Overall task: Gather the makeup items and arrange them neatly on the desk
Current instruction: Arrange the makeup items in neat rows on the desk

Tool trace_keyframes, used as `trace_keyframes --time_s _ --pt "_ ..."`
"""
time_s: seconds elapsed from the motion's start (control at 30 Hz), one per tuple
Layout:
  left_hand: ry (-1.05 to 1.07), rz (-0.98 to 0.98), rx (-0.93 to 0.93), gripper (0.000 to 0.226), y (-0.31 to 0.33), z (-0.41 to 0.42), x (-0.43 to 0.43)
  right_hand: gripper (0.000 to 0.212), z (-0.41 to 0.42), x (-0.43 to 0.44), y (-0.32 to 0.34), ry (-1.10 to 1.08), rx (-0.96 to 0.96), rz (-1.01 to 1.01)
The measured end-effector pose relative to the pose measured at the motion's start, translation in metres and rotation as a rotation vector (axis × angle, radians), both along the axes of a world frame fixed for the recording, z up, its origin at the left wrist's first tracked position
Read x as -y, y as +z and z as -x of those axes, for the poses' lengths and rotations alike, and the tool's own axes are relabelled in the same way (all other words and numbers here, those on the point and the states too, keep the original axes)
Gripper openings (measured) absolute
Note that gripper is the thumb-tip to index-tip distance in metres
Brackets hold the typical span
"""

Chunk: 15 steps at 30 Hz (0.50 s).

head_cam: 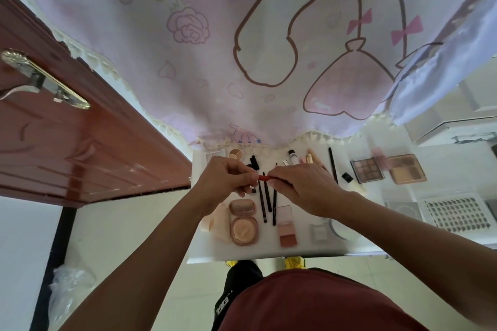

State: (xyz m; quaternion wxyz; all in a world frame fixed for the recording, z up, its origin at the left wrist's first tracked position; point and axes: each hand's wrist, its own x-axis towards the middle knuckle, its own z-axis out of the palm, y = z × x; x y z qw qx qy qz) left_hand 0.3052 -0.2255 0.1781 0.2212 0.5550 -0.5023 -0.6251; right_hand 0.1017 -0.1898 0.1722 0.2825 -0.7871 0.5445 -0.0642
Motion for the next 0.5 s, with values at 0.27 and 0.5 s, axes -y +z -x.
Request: trace_keyframes --time_s 0.27,0.5 --pt "-0.01 -0.028 -0.017 0.002 -0.002 0.009 0.001 0.034 0.007 -0.003 -0.011 -0.023 0.026 0.046" --pt "-0.012 -0.04 -0.029 0.004 -0.003 0.013 0.003 0.039 0.015 -0.004 -0.021 -0.041 0.076 0.065"
